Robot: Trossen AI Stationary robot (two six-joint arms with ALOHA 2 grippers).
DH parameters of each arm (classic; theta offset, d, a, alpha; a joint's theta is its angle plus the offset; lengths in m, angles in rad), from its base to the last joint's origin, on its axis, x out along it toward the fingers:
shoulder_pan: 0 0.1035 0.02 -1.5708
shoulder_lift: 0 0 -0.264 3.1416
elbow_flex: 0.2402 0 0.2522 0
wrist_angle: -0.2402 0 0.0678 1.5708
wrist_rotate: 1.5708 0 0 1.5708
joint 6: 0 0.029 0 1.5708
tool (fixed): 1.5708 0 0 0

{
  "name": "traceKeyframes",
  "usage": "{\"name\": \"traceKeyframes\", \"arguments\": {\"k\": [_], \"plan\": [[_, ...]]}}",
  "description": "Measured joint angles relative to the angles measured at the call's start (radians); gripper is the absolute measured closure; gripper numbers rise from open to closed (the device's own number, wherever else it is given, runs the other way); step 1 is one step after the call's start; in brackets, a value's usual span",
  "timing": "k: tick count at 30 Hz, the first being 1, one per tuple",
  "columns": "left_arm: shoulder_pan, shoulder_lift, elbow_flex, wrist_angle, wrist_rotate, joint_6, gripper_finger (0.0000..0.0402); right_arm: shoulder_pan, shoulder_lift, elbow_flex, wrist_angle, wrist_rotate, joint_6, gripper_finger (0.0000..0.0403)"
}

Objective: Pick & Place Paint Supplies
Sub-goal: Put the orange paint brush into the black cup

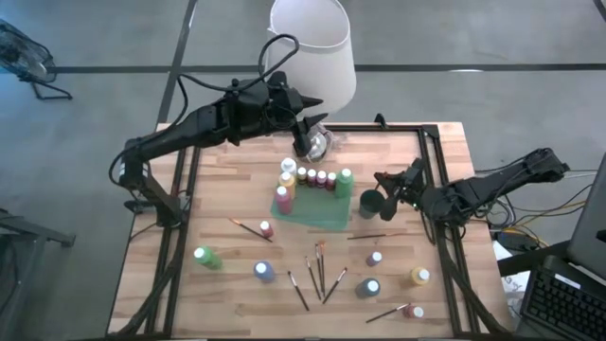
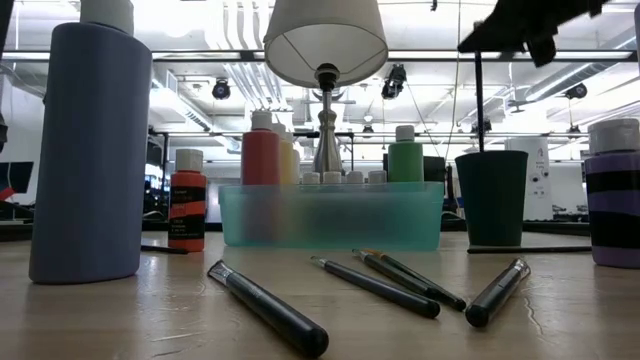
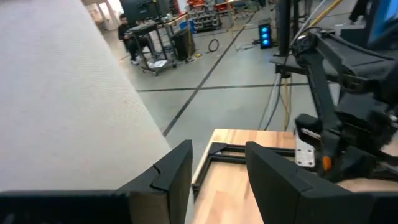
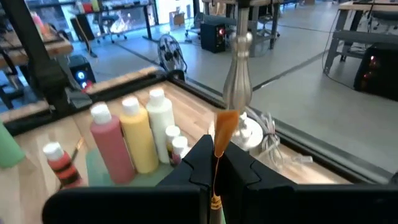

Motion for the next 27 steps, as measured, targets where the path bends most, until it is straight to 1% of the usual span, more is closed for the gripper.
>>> {"name": "traceKeyframes", "arguments": {"k": [7, 12, 19, 24, 27], "plan": [[0.000, 0.000, 0.000, 0.001, -0.054, 0.001, 0.0248, 0.005, 0.002, -0.086, 0.002, -0.008, 0.071, 0.0395], [0.007, 0.000, 0.000, 0.001, -0.095, 0.002, 0.0248, 0.007, 0.002, -0.139, 0.077, -0.008, 0.054, 0.0395], [0.029, 0.001, 0.000, 0.001, -0.106, 0.002, 0.0248, 0.007, 0.002, -0.192, 0.086, -0.027, 0.062, 0.0395], [0.043, 0.001, 0.000, 0.000, -0.117, 0.001, 0.0248, 0.007, 0.002, -0.243, 0.159, -0.039, 0.066, 0.0395], [0.048, 0.001, 0.000, 0.000, -0.118, 0.001, 0.0248, 0.007, 0.003, -0.291, 0.252, -0.053, 0.066, 0.0395]]}}
